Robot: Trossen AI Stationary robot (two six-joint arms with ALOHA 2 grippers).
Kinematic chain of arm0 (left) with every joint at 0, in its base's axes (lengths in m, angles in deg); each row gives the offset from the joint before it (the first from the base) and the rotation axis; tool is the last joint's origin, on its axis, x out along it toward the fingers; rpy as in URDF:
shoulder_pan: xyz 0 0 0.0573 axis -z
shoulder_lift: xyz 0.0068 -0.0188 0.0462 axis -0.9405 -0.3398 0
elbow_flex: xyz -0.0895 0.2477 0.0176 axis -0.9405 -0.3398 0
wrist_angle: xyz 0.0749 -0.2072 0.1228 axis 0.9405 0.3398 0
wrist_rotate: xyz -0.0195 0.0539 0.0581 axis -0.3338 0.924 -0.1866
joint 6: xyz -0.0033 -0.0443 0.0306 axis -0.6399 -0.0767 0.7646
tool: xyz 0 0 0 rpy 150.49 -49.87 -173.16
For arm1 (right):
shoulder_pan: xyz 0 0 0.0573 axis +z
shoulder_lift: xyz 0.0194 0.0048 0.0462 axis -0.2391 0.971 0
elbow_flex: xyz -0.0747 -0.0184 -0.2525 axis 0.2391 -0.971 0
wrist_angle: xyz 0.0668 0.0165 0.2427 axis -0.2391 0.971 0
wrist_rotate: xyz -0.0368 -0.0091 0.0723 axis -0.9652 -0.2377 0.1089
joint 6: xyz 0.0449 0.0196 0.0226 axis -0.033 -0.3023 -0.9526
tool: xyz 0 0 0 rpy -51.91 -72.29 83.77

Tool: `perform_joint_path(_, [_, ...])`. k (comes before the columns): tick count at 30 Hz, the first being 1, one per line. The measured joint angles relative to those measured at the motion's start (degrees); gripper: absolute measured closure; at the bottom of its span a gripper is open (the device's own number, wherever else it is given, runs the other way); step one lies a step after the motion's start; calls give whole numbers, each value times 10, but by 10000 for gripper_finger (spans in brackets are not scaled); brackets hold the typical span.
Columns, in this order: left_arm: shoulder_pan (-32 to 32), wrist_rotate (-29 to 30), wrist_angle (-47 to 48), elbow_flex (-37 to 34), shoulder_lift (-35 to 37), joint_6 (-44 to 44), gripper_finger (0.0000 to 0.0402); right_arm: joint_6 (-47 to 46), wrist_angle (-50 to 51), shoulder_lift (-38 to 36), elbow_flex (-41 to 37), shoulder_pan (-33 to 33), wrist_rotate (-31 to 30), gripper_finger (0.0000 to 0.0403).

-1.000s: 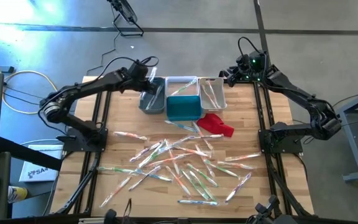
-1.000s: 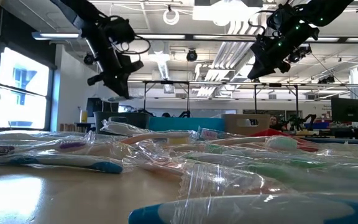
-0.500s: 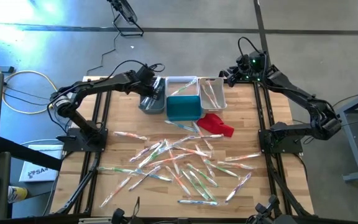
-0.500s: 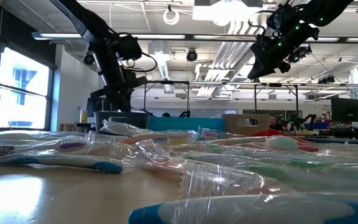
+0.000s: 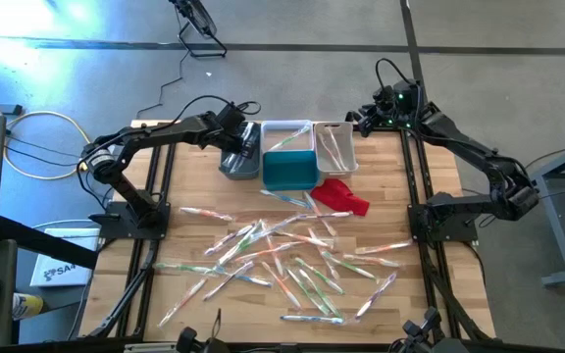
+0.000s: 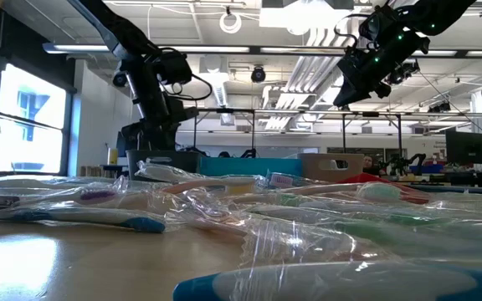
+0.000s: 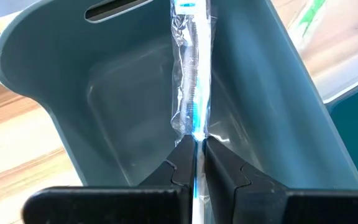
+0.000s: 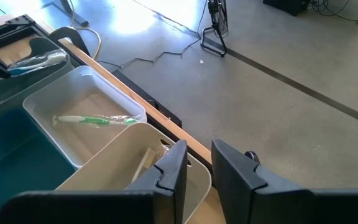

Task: Pick & Place Toothbrushes
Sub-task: Put the blue toothbrush into the gray bin, then put the orange toothbrush into the white bin

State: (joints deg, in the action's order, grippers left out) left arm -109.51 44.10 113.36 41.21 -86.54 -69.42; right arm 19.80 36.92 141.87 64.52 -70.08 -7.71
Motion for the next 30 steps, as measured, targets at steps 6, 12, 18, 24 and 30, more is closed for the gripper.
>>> perform_joint_path(6, [0, 3, 0, 0, 0, -26, 364, 0, 0, 0, 0, 0, 0, 336])
perform_joint_path(12, [0, 5, 0, 0, 0, -29, 314, 0, 0, 0, 0, 0, 0, 336])
perform_joint_path(18, [0, 7, 0, 0, 0, -29, 296, 0, 0, 0, 0, 0, 0, 336])
perform_joint_path(24, [0, 2, 0, 0, 0, -29, 296, 0, 0, 0, 0, 0, 0, 336])
perform_joint_path(30, [3, 1, -23, 0, 1, -30, 296, 1, 0, 0, 0, 0, 0, 336])
